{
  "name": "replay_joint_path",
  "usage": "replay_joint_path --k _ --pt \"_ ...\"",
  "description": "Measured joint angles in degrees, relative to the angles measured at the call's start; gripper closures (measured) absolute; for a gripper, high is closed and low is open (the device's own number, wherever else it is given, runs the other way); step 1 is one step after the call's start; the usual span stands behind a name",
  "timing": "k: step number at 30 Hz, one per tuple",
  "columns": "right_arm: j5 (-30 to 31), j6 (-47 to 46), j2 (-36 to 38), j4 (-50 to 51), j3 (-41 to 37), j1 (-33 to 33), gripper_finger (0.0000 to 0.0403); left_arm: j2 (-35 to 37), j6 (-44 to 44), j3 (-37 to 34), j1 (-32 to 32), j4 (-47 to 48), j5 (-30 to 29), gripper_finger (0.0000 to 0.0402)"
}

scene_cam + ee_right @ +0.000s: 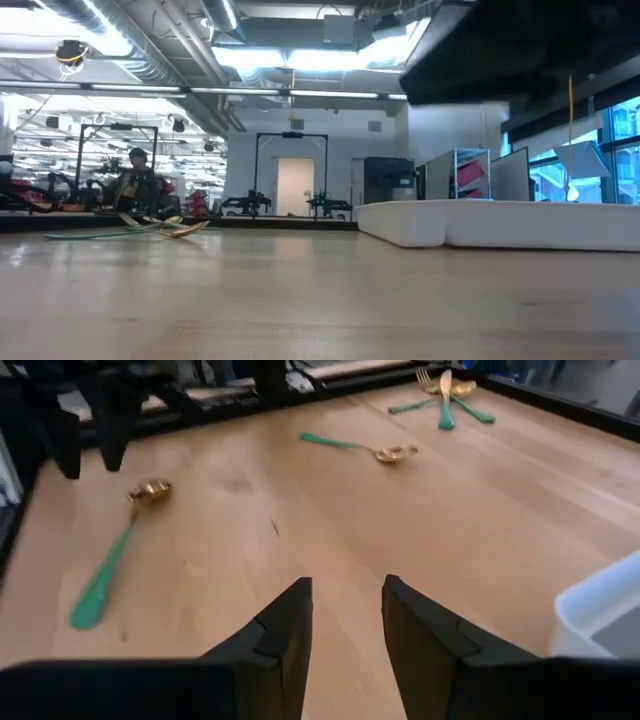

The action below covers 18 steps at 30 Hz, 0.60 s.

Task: Sort silverware
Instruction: Put the green spoon into the silverware tray

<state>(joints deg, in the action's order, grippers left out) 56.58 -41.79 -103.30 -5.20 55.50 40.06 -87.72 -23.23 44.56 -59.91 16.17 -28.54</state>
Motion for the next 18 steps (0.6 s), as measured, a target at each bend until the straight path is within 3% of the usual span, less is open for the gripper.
replay_joint_path --k 6,9,12,18 --pt "-2.25 -2.77 -0.91 0.12 -0.04 -0.05 0.0281 -7.81 -2.28 -0.11 0.89 2.43 -3.39 0.0210" --pt "-2.12 -1.43 -0.91 -0.31 -0.02 -0.10 0.0281 -9.20 -7.95 0.09 3.99 2.39 0.19 0.0220" --pt "-3.50 0.97 -0.91 -2.96 -0.02 -0.38 0.0281 -9.35 -9.95 0.15 7.03 2.67 5.61 0.0249" --pt "-13.66 7.66 -0.91 -9.25 0.04 -2.71 0.0281 -9.44 -8.18 0.15 11.87 2.32 10.66 0.0342"
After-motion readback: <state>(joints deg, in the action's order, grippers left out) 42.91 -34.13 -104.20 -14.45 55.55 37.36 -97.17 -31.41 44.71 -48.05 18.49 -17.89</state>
